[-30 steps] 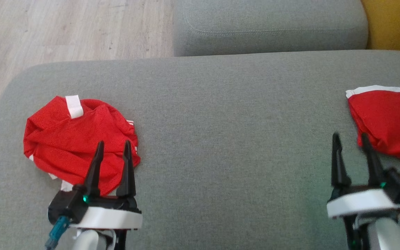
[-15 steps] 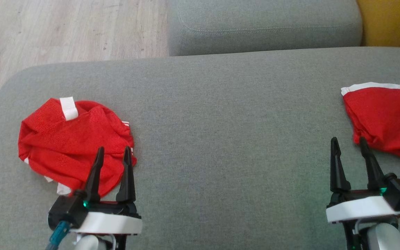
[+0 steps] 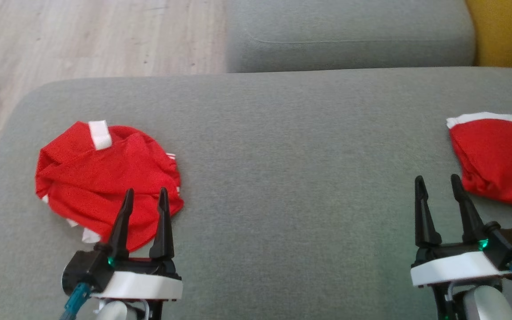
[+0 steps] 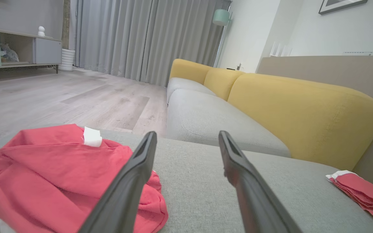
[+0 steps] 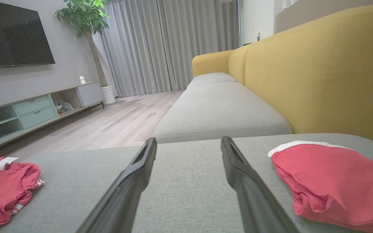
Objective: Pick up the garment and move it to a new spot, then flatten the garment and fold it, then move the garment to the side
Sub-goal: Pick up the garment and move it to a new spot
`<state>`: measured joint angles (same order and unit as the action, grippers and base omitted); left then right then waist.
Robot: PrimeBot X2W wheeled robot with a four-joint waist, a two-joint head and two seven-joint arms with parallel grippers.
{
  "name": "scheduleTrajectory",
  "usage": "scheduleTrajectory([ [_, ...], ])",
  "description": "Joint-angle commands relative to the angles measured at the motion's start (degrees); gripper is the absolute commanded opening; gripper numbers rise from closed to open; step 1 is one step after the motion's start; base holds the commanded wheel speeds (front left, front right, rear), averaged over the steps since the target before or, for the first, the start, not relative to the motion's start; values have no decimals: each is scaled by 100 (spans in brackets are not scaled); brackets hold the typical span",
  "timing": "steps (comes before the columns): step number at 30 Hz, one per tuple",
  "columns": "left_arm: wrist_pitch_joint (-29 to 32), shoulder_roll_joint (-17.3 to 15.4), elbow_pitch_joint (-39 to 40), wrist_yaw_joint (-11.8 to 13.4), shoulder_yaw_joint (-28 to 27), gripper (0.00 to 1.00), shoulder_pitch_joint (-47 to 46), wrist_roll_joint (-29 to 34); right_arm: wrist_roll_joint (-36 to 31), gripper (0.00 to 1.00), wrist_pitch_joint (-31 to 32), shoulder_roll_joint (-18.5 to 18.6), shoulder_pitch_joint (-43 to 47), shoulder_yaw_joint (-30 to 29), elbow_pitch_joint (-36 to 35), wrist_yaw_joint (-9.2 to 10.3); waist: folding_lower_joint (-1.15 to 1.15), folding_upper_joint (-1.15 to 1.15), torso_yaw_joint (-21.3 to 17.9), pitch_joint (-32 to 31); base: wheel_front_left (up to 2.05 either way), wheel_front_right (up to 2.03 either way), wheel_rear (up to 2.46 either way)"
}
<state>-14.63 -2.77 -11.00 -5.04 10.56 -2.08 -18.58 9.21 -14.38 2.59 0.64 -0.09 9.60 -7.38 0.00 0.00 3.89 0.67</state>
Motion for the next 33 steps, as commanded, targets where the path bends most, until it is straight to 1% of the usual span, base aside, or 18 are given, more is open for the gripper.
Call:
scheduleTrajectory([
  [1,-37,-10,166,26,-181,100,-209,53,55,100,-62,29,-114,193,-204,-11,0,0,132,-14,0,0,0],
  [4,-37,-10,167,52,-198,100,-207,68,74,100,-62,29,-93,285,-213,-11,0,0,347,-41,0,0,0],
  [12,-37,-10,177,84,-282,100,-131,168,190,100,-62,29,34,624,-267,-11,0,0,1076,-175,0,0,0],
  [21,-37,-10,133,35,-396,100,-8,275,320,100,-62,29,121,907,-219,-11,0,0,1761,-318,0,0,0],
  [27,-37,-10,121,-2,-458,100,38,330,376,100,-62,29,169,1048,-194,-11,0,0,1955,-369,0,0,0],
  [33,-37,-10,124,-41,-553,100,21,388,322,100,-62,29,205,1116,-161,-11,0,0,1943,-289,0,0,0],
])
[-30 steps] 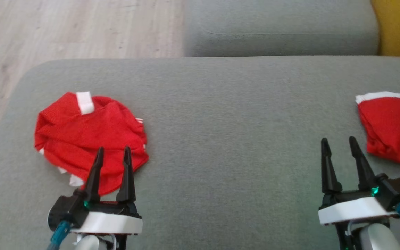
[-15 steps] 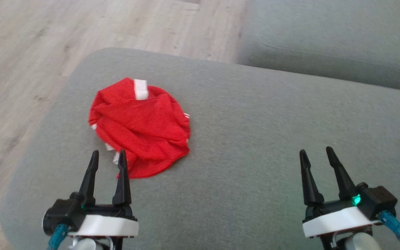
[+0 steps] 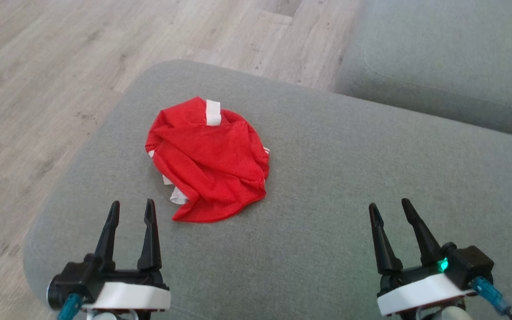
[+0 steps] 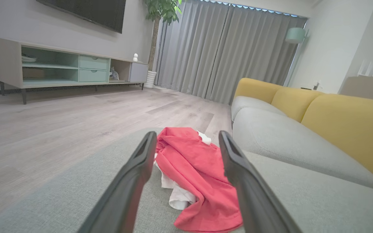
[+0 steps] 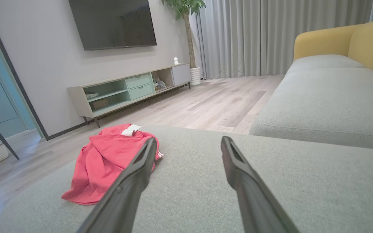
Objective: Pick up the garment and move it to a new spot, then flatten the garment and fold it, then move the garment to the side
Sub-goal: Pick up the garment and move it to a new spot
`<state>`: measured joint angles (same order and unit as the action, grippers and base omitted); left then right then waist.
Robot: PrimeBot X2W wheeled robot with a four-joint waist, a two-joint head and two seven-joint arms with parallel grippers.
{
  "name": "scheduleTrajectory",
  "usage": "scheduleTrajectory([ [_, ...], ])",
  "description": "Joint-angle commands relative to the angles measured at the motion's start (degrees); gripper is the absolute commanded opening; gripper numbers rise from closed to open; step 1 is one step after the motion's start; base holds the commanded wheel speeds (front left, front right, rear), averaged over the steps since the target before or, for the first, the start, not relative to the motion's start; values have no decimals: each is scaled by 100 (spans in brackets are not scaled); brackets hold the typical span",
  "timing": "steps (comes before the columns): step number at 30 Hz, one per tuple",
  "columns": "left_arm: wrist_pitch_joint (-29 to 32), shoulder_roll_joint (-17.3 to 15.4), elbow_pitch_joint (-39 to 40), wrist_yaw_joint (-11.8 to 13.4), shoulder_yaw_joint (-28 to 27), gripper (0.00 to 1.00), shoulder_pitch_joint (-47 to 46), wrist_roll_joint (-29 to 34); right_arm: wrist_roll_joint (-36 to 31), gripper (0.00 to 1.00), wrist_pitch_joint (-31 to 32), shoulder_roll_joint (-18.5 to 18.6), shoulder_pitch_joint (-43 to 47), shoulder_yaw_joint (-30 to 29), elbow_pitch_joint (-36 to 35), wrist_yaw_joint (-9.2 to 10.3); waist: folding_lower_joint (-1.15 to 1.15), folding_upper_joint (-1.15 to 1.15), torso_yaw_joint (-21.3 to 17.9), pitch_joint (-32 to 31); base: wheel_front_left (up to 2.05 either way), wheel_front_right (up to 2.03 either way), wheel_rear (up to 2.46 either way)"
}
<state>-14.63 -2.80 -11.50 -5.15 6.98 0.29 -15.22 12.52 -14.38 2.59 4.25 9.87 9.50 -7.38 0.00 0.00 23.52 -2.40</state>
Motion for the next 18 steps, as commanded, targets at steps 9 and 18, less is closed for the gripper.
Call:
scheduleTrajectory([
  [9,358,-506,-606,-187,146,100,-1388,324,-247,100,-62,29,-452,-8,-211,-11,0,0,-449,731,0,0,0],
  [18,1955,-1649,-1869,-232,1507,100,-3594,-454,-511,100,-62,29,-894,-143,-243,-11,0,0,-1022,1576,0,0,0],
])
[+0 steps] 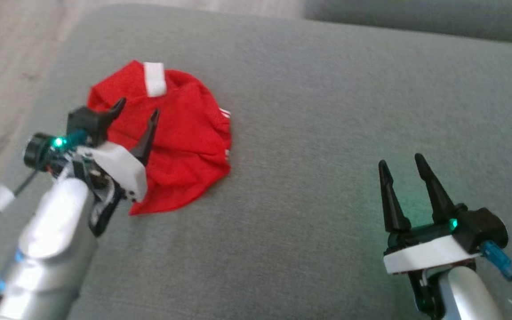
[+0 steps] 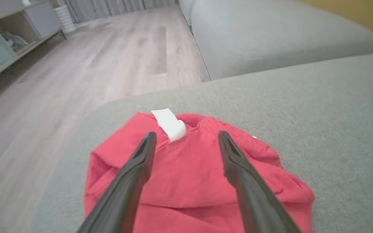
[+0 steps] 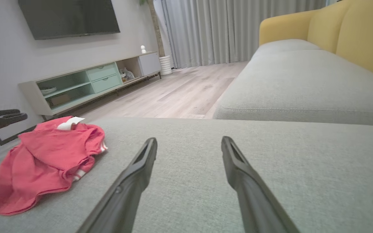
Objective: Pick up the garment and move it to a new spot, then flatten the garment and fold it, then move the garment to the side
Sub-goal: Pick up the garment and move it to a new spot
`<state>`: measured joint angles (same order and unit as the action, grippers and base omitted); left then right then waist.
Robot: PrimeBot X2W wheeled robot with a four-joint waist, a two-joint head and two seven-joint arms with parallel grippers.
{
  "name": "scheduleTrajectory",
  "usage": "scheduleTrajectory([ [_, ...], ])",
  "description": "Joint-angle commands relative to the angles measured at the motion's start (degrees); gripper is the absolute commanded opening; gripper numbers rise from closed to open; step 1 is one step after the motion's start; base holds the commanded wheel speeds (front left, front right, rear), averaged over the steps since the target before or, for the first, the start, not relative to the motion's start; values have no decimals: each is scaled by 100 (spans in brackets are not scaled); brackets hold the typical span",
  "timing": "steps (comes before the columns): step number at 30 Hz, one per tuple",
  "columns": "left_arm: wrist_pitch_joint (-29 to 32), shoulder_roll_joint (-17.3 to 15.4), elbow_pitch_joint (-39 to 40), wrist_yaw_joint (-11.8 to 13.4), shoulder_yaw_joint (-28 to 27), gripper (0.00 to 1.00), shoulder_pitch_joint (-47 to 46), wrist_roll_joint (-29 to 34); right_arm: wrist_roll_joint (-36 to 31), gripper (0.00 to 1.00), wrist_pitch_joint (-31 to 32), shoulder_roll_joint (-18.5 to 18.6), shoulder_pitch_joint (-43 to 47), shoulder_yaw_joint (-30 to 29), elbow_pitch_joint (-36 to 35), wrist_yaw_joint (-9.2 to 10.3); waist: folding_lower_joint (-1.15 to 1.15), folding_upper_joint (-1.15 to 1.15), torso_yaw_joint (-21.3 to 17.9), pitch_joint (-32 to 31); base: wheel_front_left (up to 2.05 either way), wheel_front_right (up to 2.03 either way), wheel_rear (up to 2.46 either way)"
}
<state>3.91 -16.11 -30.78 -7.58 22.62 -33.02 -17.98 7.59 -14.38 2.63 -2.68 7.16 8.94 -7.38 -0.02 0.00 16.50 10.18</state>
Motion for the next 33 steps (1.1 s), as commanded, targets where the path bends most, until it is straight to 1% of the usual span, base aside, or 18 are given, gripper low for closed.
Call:
scheduleTrajectory([
  [1,218,-466,-23,11,130,100,-441,-377,-10,100,-62,25,-241,110,-195,-11,2,0,-365,374,0,0,0],
  [5,487,-1055,-304,10,829,100,-1014,-961,-35,100,-62,25,-383,93,-220,-11,2,0,-554,603,0,0,0],
  [10,602,-1487,-688,10,1509,100,-1525,-1396,-28,100,-62,25,-499,67,-261,-11,2,0,-705,821,0,0,0],
  [12,672,-1575,-886,10,1733,100,-1677,-1503,-29,100,-62,25,-530,60,-274,-11,2,0,-741,887,0,0,0],
  [17,633,-1636,-1209,9,2095,100,-1939,-1820,-43,100,-62,25,-588,15,-257,-11,2,0,-793,1022,0,0,0],
  [18,633,-1636,-1209,9,2095,100,-1939,-1820,-43,100,-62,25,-588,15,-257,-11,2,0,-793,1022,0,0,0],
  [21,700,-1605,-1255,9,2426,100,-1985,-2093,-48,100,-62,25,-601,-3,-238,-11,2,0,-809,1053,0,0,0],
  [22,723,-1624,-1234,9,2551,82,-2001,-2203,-48,100,-62,25,-605,-11,-236,-11,2,0,-812,1062,0,0,0],
  [23,725,-1646,-1199,9,2677,37,-2021,-2305,-48,100,-62,25,-610,-20,-231,-11,2,0,-813,1067,0,0,0],
  [24,704,-1670,-1155,9,2792,0,-2042,-2410,-48,100,-62,25,-615,-30,-224,-11,2,0,-811,1066,0,0,0],
  [28,453,-1738,-1072,9,3066,0,-2161,-2714,-55,100,-62,25,-619,-56,-173,-11,2,0,-802,1002,0,0,0],
  [33,-366,-1851,-952,9,3172,0,-2408,-2829,-38,100,-62,25,-596,-100,-107,-11,2,0,-815,793,0,0,0],
])
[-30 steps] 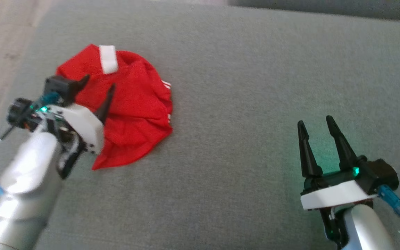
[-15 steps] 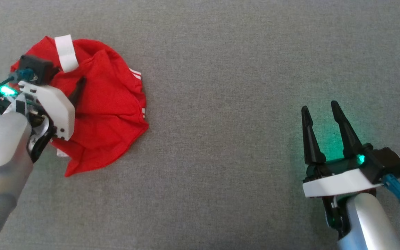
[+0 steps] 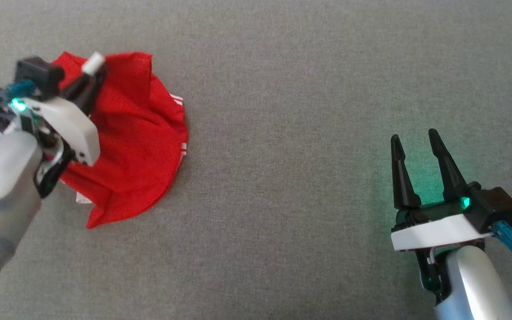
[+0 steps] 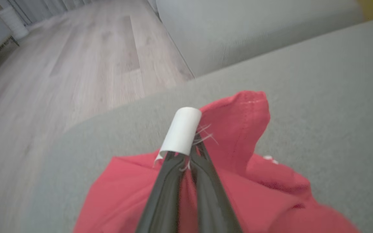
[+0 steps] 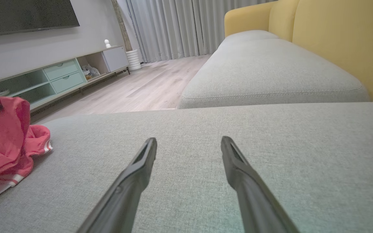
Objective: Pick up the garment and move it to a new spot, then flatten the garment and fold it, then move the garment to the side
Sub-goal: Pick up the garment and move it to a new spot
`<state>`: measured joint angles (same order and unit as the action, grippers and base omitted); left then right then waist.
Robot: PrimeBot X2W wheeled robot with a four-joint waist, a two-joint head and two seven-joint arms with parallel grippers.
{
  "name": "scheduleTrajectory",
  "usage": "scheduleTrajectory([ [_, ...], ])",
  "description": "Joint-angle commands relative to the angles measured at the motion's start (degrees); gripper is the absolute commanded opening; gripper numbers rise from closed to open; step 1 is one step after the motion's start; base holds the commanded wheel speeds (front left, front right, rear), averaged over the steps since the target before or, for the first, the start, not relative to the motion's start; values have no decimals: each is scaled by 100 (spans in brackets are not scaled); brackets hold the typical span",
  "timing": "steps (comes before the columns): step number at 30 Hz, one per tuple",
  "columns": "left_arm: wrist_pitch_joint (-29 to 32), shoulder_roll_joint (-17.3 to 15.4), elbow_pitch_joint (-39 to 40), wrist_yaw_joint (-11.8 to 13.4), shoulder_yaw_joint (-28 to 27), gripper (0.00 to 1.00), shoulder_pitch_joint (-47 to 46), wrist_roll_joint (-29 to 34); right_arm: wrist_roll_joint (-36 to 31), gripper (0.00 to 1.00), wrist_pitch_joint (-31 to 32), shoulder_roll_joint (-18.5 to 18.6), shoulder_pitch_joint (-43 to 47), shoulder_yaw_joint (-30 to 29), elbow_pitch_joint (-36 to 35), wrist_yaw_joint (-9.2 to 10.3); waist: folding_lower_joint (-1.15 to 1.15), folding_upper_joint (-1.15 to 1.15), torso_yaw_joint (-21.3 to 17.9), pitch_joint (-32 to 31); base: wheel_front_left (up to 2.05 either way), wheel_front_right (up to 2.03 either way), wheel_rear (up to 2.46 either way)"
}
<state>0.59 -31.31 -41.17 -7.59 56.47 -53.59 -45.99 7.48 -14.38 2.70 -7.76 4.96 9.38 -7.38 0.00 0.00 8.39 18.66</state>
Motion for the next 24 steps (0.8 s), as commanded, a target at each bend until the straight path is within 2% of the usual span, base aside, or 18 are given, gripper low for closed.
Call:
scheduleTrajectory([
  [1,-216,-355,120,10,-220,0,-404,-33,-10,100,-62,18,-73,111,-132,-11,0,0,-4,-112,0,0,0],
  [6,-1077,-432,414,22,-481,0,-658,-169,101,100,-62,18,36,123,-48,-11,0,0,-12,-484,0,0,0],
  [10,-1405,-485,743,227,-843,0,-840,-213,189,100,-62,18,70,162,-36,-11,0,0,-71,-683,0,0,0],
  [13,-1502,-532,1090,457,-1141,0,-934,-208,262,100,-62,18,85,159,-51,-11,0,0,-147,-745,0,0,0],
  [19,-1551,-776,1860,889,-1401,0,-1047,295,395,100,-62,18,83,192,-88,-11,0,0,-386,-728,0,0,0],
  [24,-1556,-823,2418,1061,-1617,0,-977,522,464,100,-62,18,59,189,-103,-11,0,0,-589,-719,0,0,0],
])
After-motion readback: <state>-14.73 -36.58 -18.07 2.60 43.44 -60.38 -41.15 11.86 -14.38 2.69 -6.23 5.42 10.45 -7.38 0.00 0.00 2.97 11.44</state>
